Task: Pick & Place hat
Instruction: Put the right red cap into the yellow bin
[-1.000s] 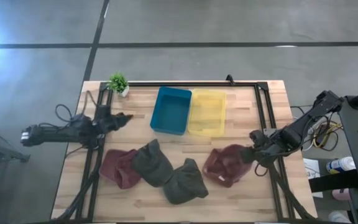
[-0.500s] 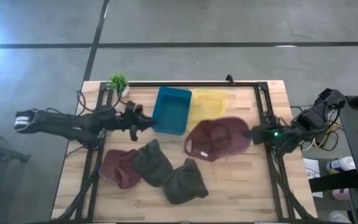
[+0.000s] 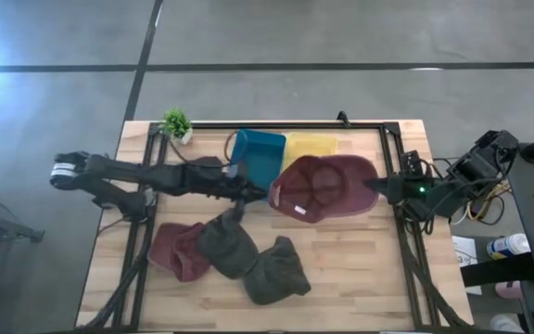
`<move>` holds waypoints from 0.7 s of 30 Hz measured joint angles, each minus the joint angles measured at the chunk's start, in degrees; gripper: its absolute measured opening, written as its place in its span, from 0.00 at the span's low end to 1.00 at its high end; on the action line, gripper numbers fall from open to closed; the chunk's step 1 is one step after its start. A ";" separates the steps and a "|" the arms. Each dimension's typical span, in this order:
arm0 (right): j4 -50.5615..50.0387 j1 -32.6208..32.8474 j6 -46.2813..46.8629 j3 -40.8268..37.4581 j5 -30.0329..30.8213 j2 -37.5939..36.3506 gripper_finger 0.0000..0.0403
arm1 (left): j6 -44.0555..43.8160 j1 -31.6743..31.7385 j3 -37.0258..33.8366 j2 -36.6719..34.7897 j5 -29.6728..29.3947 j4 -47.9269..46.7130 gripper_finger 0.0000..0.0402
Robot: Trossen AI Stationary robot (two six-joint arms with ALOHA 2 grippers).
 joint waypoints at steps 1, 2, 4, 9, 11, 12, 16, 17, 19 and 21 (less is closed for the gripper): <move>0.10 -0.08 0.60 -0.25 0.36 0.08 0.03 | 0.34 0.00 1.13 1.45 0.38 -0.16 0.00; 0.08 -0.16 1.05 -0.48 0.31 0.26 0.03 | 0.85 0.00 2.39 2.89 0.99 0.04 0.00; 0.51 -0.27 1.67 -0.87 0.27 0.89 0.03 | 1.59 0.00 4.52 5.41 1.15 0.99 0.00; 5.16 -0.31 1.74 -2.33 -1.24 2.57 0.03 | 3.97 0.02 10.61 11.24 1.63 5.51 0.00; 6.96 -0.33 1.39 -2.77 -1.39 3.55 0.03 | 4.38 0.08 13.45 13.57 2.84 5.88 0.00; 7.95 -0.55 1.28 -2.92 -1.49 3.94 0.03 | 4.52 0.01 14.77 14.86 3.54 5.83 0.00; 9.90 -1.89 1.40 -3.68 -2.32 5.95 0.03 | 5.10 -0.17 20.20 19.98 4.43 5.05 0.00; 10.11 -2.26 1.56 -3.98 -2.89 6.55 0.03 | 5.10 -0.20 21.62 21.11 4.52 4.97 0.00; 10.49 -2.93 1.58 -4.43 -2.94 7.69 0.03 | 5.35 -0.22 24.81 22.98 4.54 3.51 0.00; 10.85 -3.56 1.63 -4.55 -2.94 8.43 0.03 | 6.44 -0.22 27.51 24.53 4.48 -0.24 0.00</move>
